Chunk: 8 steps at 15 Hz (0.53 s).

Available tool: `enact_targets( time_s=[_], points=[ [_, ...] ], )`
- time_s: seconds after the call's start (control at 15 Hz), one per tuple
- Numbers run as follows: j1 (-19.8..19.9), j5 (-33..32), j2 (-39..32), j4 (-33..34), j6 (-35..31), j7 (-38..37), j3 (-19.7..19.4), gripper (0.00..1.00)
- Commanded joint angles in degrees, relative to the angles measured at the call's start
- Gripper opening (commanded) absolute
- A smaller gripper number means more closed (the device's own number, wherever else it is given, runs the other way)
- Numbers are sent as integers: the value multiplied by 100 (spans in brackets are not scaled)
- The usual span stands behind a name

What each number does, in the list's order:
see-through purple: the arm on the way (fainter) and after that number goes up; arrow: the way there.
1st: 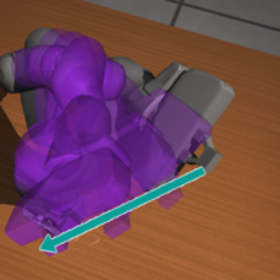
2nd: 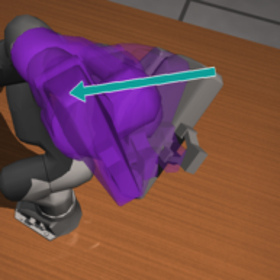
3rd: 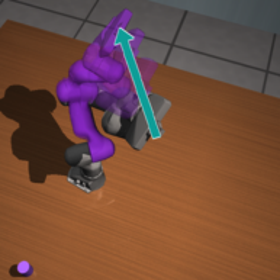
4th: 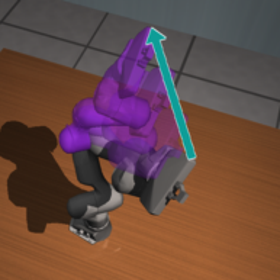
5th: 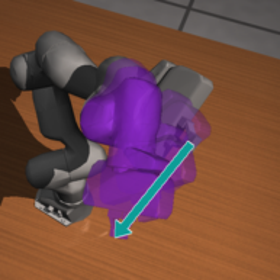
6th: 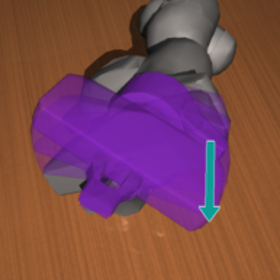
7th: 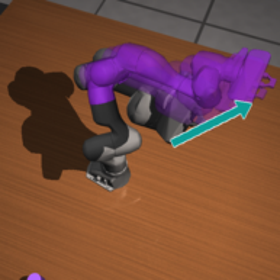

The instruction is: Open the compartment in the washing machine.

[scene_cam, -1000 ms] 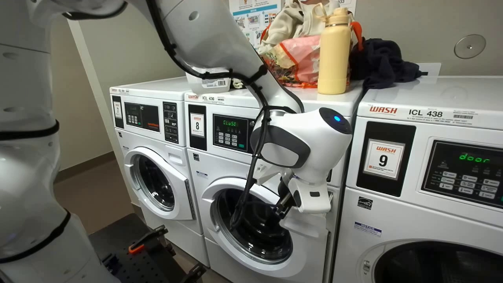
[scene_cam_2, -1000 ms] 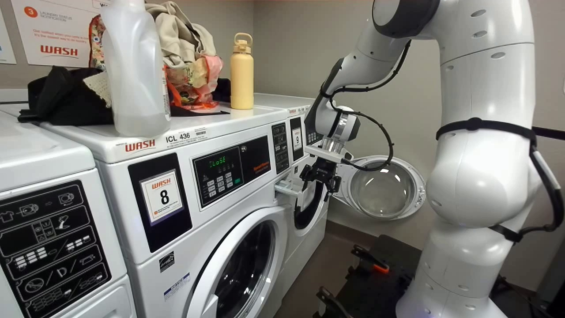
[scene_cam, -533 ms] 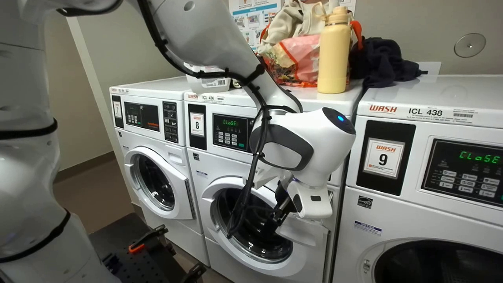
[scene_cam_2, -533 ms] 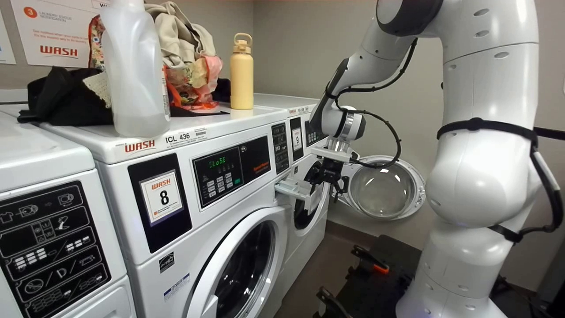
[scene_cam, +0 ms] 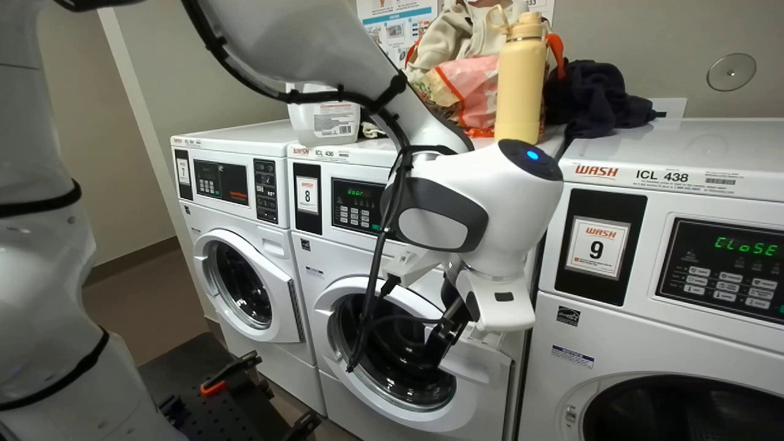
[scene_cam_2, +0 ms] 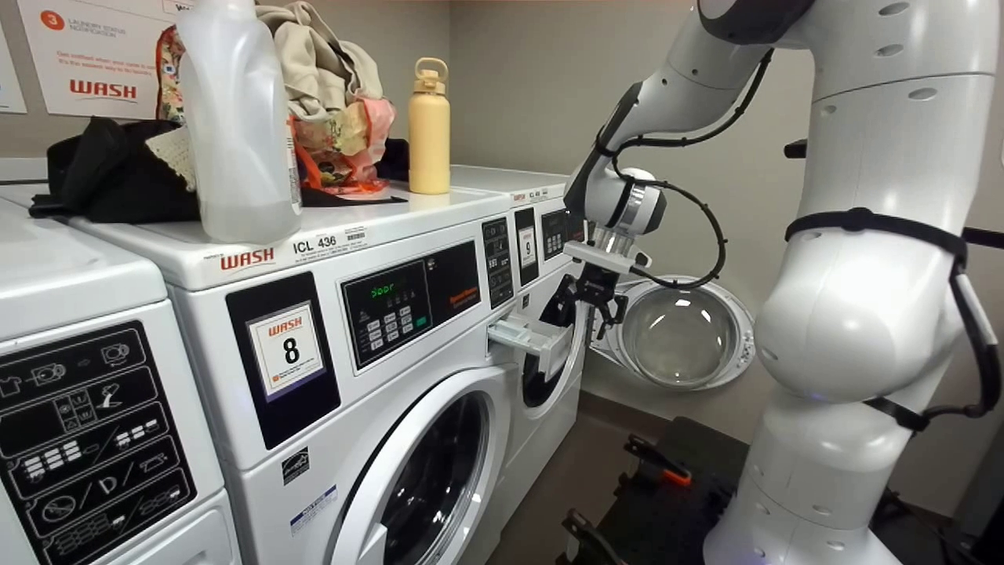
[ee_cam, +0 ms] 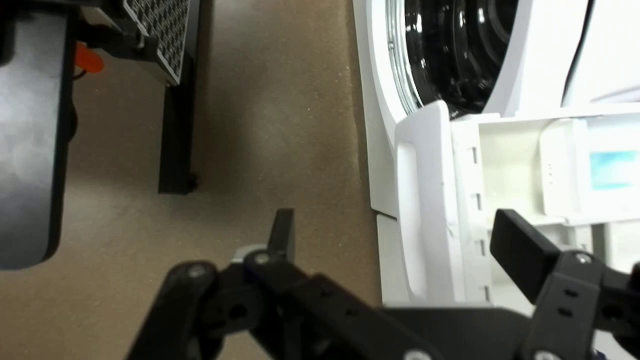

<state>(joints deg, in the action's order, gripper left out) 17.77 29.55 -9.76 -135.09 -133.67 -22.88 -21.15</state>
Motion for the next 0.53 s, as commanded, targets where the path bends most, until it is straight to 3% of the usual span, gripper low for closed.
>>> enact_targets(
  time_s=[0.0, 0.47],
  points=[
    [30, -213, 951, -404, -360, -188, -34, 100],
    [111, -690, 2162, -470, -694, -311, 134, 100]
  ],
)
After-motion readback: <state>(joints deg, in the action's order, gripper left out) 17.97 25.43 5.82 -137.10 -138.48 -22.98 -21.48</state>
